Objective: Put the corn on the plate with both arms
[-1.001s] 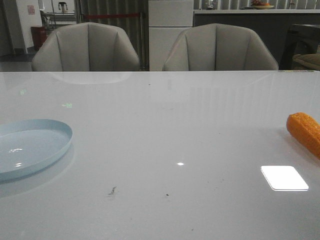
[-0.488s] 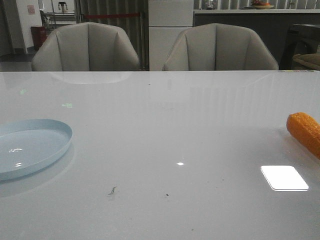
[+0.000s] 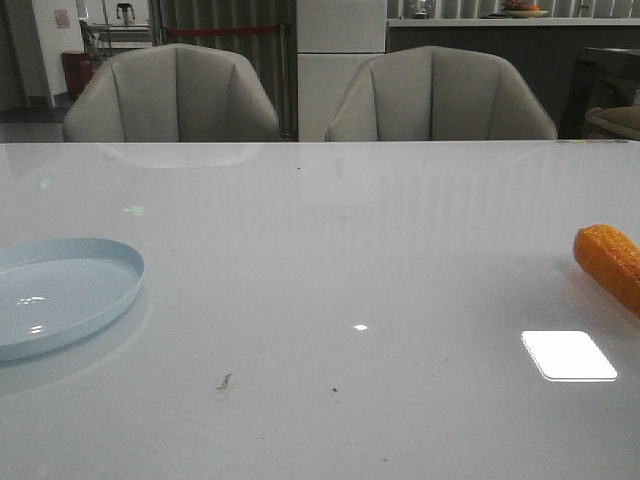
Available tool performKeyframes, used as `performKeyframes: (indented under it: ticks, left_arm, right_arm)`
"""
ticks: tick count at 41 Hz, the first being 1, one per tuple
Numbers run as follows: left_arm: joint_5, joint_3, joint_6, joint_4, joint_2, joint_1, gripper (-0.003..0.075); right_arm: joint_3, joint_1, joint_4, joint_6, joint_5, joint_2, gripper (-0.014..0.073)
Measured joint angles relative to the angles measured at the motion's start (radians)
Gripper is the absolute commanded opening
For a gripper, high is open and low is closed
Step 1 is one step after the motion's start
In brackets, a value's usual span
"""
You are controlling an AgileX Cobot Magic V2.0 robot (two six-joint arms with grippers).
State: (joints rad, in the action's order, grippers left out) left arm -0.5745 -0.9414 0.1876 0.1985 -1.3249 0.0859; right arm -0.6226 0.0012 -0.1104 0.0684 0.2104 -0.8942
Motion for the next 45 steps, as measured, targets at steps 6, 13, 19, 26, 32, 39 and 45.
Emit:
performKeyframes:
  ticks: [6, 13, 19, 26, 32, 39, 45]
  left_arm:
    - [-0.167, -0.161, 0.0, 0.0, -0.194, 0.002, 0.0435]
    - [-0.281, -0.308, 0.0, 0.0, -0.409, 0.002, 0.0435]
    - [-0.309, -0.379, -0.007, 0.0, -0.537, 0.002, 0.0435]
    - [-0.313, -0.397, -0.014, 0.0, -0.623, 0.002, 0.0435]
    - [-0.315, -0.398, -0.014, 0.0, -0.662, 0.002, 0.0435]
    - [-0.317, -0.406, -0.016, 0.0, -0.675, 0.002, 0.0383]
    - [-0.317, -0.407, -0.016, 0.0, -0.678, 0.002, 0.0122]
  right_arm:
    - [0.0, 0.0, 0.0, 0.0, 0.002, 0.0, 0.0562]
    - [0.0, 0.0, 0.0, 0.0, 0.022, 0.0, 0.0562]
    - [0.0, 0.0, 0.0, 0.0, 0.043, 0.0, 0.0562]
    - [0.0, 0.0, 0.0, 0.0, 0.053, 0.0, 0.0562]
    - [0.0, 0.0, 0.0, 0.0, 0.053, 0.0, 0.0562]
    - [0.0, 0.0, 0.0, 0.0, 0.053, 0.0, 0.0562]
    - [0.0, 0.0, 0.0, 0.0, 0.053, 0.0, 0.0562]
